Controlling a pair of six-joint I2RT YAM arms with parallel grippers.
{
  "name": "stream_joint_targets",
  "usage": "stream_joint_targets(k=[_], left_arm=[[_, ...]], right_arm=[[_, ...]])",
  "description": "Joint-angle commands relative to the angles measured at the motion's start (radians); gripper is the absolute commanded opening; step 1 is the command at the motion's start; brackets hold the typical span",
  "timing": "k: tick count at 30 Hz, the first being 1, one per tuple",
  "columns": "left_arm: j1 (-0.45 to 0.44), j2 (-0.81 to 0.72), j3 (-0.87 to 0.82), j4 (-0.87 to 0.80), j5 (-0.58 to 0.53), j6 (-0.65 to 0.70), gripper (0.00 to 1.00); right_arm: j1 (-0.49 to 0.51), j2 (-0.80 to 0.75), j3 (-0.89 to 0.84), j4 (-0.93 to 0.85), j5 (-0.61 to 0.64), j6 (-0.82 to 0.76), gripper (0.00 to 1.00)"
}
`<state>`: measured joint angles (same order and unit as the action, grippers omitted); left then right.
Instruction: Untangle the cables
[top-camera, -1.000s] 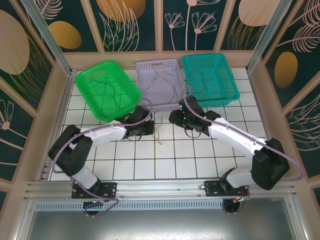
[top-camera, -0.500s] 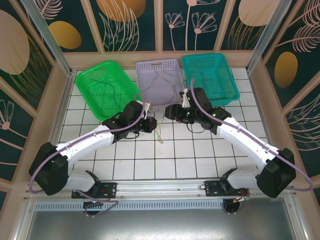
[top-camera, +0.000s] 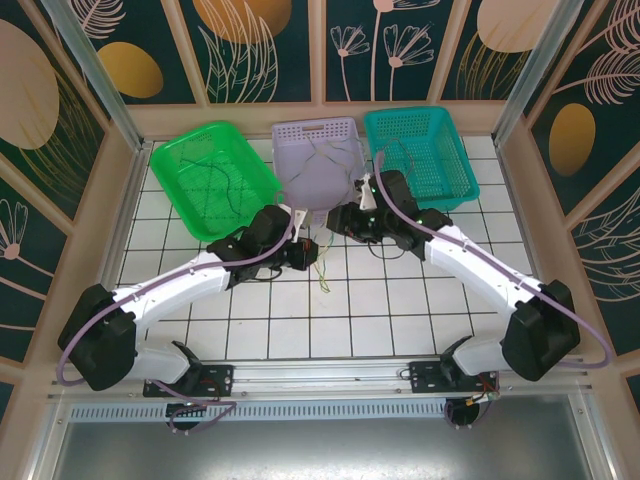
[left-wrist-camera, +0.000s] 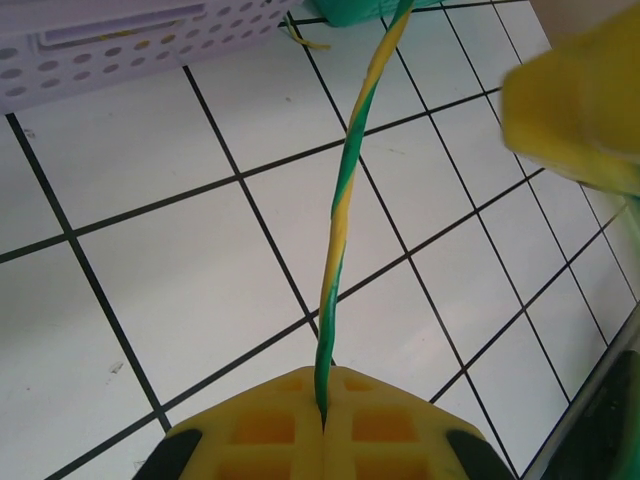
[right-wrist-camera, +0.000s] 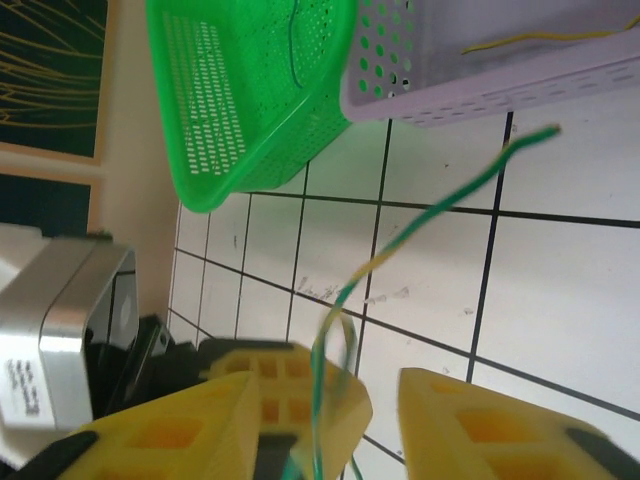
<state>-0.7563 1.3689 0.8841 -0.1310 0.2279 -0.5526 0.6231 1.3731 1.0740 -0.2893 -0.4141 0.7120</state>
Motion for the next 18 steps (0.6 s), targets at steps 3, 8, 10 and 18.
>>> stream_joint_targets(k=[3, 8, 10, 18], left_arm=[[-0.005, 0.007, 0.019, 0.016, -0.010, 0.012, 0.00], [-0.005, 0.003, 0.019, 0.006, -0.040, -0.007, 0.00], [-0.005, -0.007, 0.012, -0.001, -0.071, -0.032, 0.00], [-0.005, -0.085, -0.041, -0.010, -0.256, -0.332, 0.00]], right_arm=[[-0.007, 0.014, 0.022, 0.032, -0.024, 0.013, 0.21], [-0.039, -0.033, -0.010, 0.032, 0.015, 0.034, 0.00], [-0.066, -0.078, -0.040, 0.051, 0.028, 0.059, 0.00], [-0.185, -0.341, -0.253, 0.179, 0.079, 0.279, 0.00]])
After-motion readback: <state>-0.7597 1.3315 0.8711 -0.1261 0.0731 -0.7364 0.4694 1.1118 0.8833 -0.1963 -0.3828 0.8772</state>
